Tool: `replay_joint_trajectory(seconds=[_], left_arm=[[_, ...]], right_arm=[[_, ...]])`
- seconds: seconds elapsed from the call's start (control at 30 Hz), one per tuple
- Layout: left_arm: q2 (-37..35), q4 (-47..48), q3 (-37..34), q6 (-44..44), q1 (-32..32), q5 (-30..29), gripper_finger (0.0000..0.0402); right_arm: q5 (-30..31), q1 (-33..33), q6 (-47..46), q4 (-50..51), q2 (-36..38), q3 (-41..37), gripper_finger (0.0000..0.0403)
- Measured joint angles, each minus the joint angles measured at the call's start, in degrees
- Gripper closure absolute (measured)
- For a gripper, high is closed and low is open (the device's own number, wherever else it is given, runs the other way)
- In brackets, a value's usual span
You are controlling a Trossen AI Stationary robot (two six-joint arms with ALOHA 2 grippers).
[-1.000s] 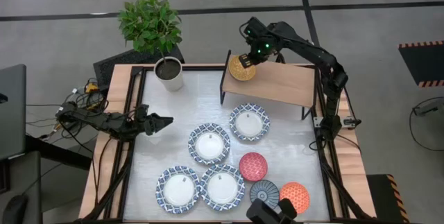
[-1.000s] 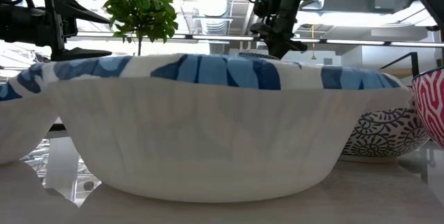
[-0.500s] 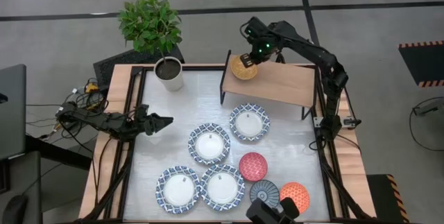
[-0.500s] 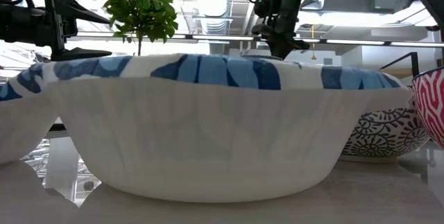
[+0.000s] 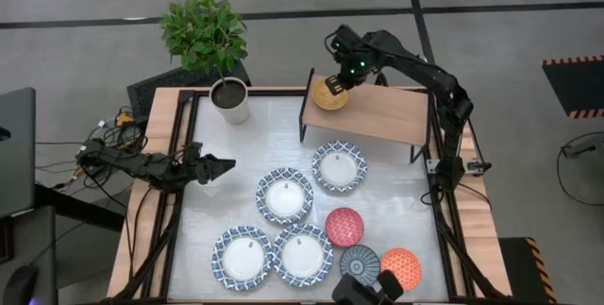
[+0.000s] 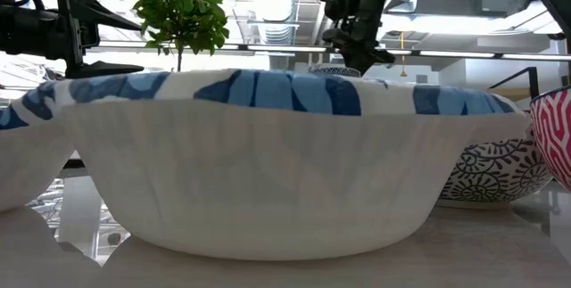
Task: Place and stack bowls onto a shelf
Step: Put the yellow bowl on the shelf, then stack the orange bowl on top of the yellow bowl on the shelf
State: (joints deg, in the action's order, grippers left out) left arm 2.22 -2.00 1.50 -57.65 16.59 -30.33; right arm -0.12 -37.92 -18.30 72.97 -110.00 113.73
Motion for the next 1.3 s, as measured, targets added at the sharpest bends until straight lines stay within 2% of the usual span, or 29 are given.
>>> replay_joint_trajectory(seconds=[0.6, 0.7, 0.87, 1.03, 1.17, 1.3], left_arm=[[0.0, 0.0, 0.0, 0.0, 0.0, 1.6, 0.0155], [0.0, 0.0, 0.0, 0.0, 0.0, 1.6, 0.0155], [0.0, 0.0, 0.0, 0.0, 0.0, 1.6, 0.0155], [0.0, 0.0, 0.0, 0.0, 0.0, 1.6, 0.0155], [0.0, 0.0, 0.0, -0.2, 0.0, 1.6, 0.0155], [0.0, -0.1, 0.0, -2.2, 0.0, 1.6, 0.0155]], right_arm=[[-0.1, 0.4, 4.3, -3.4, 0.2, 0.0, 0.0332], [-0.1, 0.4, 5.1, -3.4, 0.2, 0.0, 0.0311], [-0.2, 0.3, 6.2, -3.3, 0.2, 0.0, 0.0247], [-5.6, -0.4, 6.2, -2.1, 0.7, 3.4, 0.0194], [-9.8, -0.3, 5.9, 5.8, 2.0, 10.7, 0.0184], [-10.2, 3.2, 4.7, 17.1, 5.7, 14.4, 0.0189]])
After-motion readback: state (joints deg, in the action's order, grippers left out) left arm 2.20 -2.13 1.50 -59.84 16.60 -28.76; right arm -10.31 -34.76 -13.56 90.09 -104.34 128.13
